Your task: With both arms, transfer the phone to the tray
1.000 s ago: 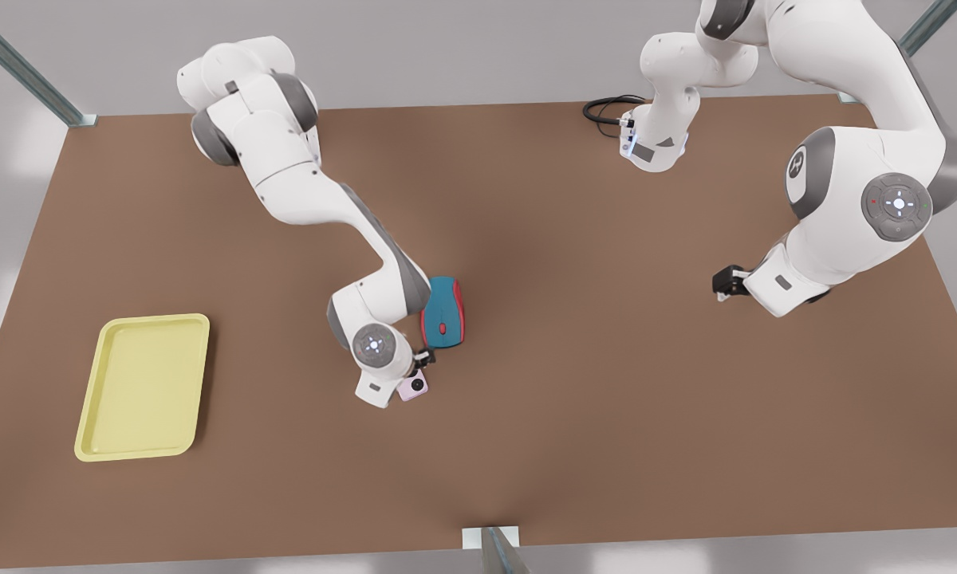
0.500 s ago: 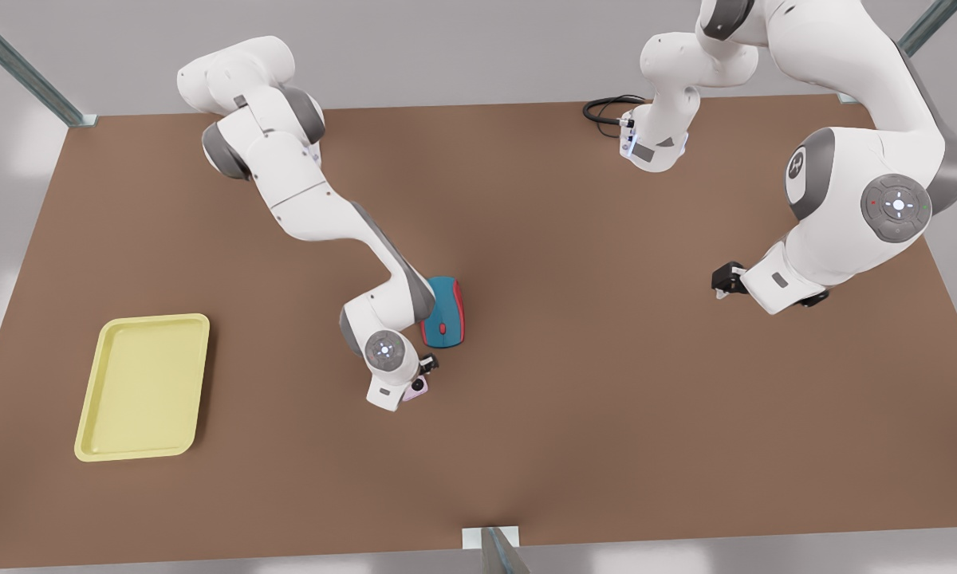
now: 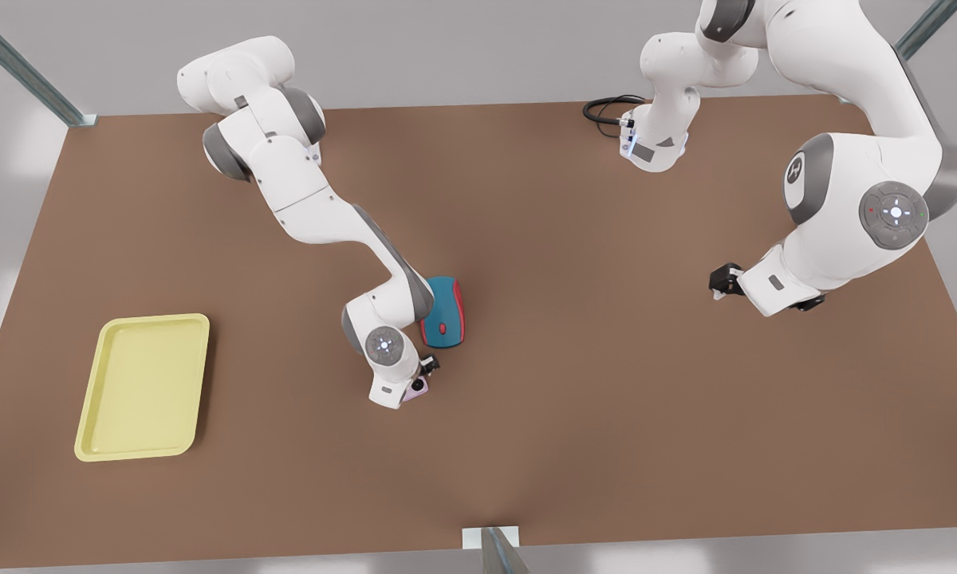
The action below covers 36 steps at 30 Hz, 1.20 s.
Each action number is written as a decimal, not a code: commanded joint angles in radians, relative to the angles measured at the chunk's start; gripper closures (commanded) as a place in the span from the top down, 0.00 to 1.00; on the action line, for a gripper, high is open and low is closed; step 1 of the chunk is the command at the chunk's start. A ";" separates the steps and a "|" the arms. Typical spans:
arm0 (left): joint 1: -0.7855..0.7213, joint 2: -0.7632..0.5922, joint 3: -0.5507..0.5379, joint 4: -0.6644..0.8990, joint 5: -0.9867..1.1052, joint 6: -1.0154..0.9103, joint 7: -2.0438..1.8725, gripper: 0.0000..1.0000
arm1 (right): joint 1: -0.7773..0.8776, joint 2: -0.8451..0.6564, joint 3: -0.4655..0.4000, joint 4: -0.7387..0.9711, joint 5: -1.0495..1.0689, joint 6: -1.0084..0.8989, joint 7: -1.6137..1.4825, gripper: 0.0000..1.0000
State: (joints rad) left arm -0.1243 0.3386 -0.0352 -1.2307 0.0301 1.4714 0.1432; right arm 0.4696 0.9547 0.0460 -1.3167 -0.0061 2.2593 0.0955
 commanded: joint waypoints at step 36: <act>0.000 0.010 -0.002 0.000 -0.007 0.012 0.032 1.00 | -0.500 -0.432 -0.207 -0.457 0.031 -0.040 -1.098 0.76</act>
State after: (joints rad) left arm -0.1244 0.3495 -0.0356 -1.2307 0.0236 1.4808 0.1692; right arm 0.0003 0.5250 -0.1556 -1.7675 0.0178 2.2209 -0.2957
